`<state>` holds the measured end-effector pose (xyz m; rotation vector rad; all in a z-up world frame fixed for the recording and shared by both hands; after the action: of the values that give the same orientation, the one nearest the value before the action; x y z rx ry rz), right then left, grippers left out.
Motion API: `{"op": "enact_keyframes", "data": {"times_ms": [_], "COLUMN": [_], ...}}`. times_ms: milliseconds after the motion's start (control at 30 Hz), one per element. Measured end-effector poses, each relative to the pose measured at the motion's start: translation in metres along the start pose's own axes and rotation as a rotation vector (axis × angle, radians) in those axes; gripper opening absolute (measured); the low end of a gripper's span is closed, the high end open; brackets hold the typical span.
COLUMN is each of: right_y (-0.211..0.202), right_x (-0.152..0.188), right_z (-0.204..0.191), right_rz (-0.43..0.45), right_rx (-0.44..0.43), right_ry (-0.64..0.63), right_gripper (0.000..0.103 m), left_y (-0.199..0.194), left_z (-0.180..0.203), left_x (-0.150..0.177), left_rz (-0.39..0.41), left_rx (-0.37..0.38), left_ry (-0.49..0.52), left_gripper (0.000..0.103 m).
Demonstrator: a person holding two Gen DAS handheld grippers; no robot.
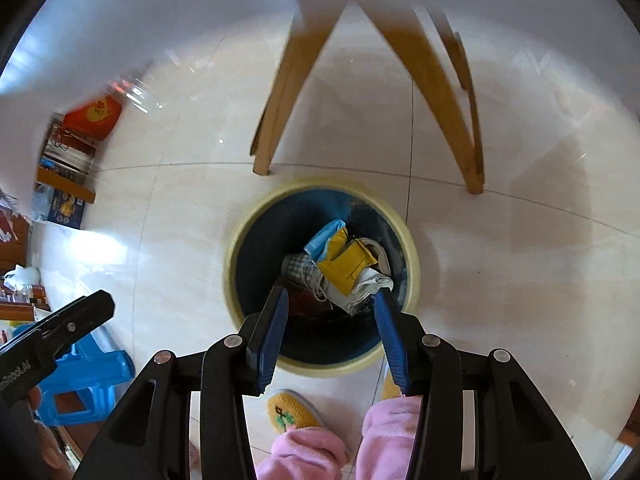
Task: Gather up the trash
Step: 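Move both open grippers back toward the milk carton and snack bag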
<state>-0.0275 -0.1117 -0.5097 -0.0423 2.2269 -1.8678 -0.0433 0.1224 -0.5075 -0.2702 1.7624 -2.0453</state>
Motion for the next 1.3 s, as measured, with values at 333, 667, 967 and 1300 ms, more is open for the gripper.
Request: {"op": "enact_keyframes", "data": {"times_ms": [333,667,967,1300], "right_y": [-0.141,-0.286,-0.398,-0.482], "right_x": [-0.008,-0.010,-0.030,-0.051], "right_z": [-0.020,-0.037,-0.047,-0.020], "right_rz": [0.068,0.157,0.307,0.495], "right_rx": [-0.010,-0.008,0.013,0.020], "right_ry": [0.006,-0.020,-0.049,0.056], "right_gripper": [0.046,0.048,0.049,0.049], "left_y": [-0.150,-0.283,-0.370,-0.446], "left_z": [0.037,0.067,0.101,0.131], "left_x": [-0.019,-0.034,-0.031,-0.057], "left_rz": [0.110,0.241,0.327,0.474], "left_rx": [0.041,0.065,0.060,0.034], "left_ry": [0.105,0.242,0.374,0.478], "left_gripper": [0.054,0.055,0.055,0.055]}}
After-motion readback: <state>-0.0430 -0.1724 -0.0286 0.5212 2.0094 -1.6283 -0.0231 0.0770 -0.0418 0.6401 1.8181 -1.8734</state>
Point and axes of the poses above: each gripper's, at about its wrist camera, not at the fingertips, and y roughly the way its jaws point, z to its right, x to its underside, the point moved 9 cm from there along y, roughly the way its jaws point, and after that the axes turned 1 degree about -x, right-handed, at the moved point
